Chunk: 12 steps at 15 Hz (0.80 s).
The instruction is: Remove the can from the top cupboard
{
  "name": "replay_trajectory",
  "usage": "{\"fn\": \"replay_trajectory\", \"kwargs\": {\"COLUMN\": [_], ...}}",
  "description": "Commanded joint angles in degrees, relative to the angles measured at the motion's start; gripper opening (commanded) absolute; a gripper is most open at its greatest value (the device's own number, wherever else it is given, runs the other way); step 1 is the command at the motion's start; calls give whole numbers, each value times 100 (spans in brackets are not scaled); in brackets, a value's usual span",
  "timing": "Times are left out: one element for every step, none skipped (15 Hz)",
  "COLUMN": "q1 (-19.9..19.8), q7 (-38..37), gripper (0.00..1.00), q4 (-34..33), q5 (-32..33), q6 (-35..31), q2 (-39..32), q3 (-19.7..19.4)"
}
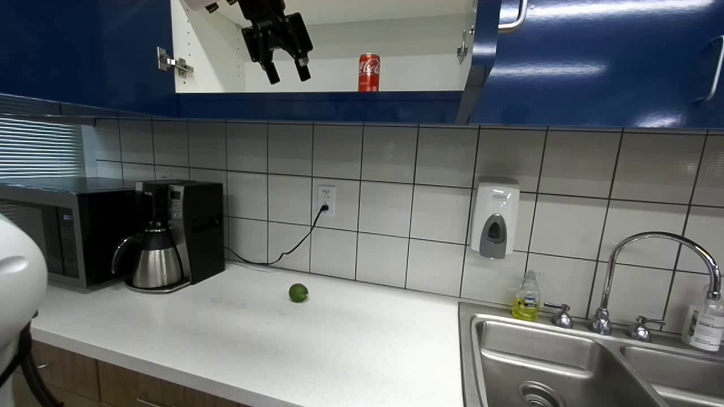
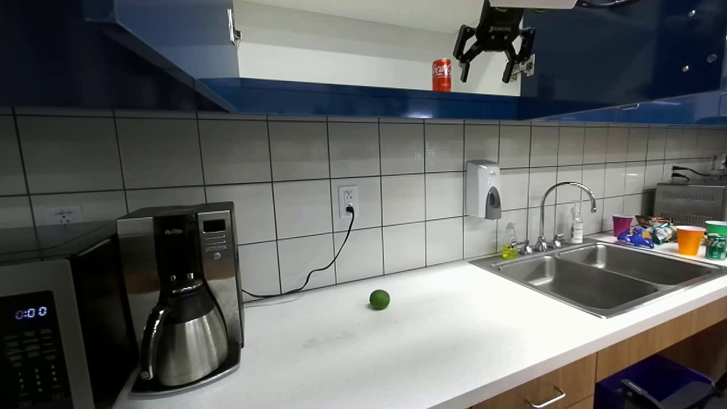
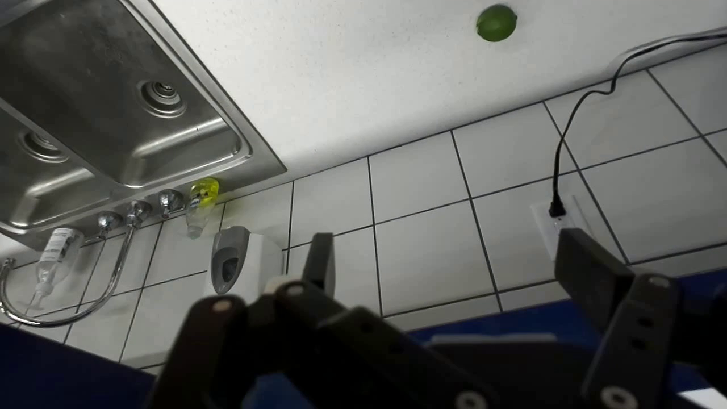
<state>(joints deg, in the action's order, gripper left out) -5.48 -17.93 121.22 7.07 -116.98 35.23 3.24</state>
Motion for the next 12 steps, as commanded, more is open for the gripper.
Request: {"fn": "replay_trajectory", "kwargs": {"q1": [-110,-121,-124,-129,-133,-142,-144,-145,-136,-135,-130,-127], "q7": [96,88,96,95,94,82,77,74,73,61,55,40], "gripper": [100,100,100,100,100,100,100,100,100,100,100,100], "q4": [-554,-691,-836,-961,-1108,-1266,-1425,-1574,-1734,-1852,-2000,-2146], "q5": [79,86,86,89,86,90,96,105,99,126,149,164], "q6": [-88,-100,-118,-128,-142,-142,-124,-104,-74,-78,-71,-76], "q2": [-428,-535,-639,-724,-822,-924,-1030,-1126,-1237,-1320,-1428,-1540], "q3": [-58,-80,-109,-127,-144,-158,-167,-168,-170,-161,-151,-151]}}
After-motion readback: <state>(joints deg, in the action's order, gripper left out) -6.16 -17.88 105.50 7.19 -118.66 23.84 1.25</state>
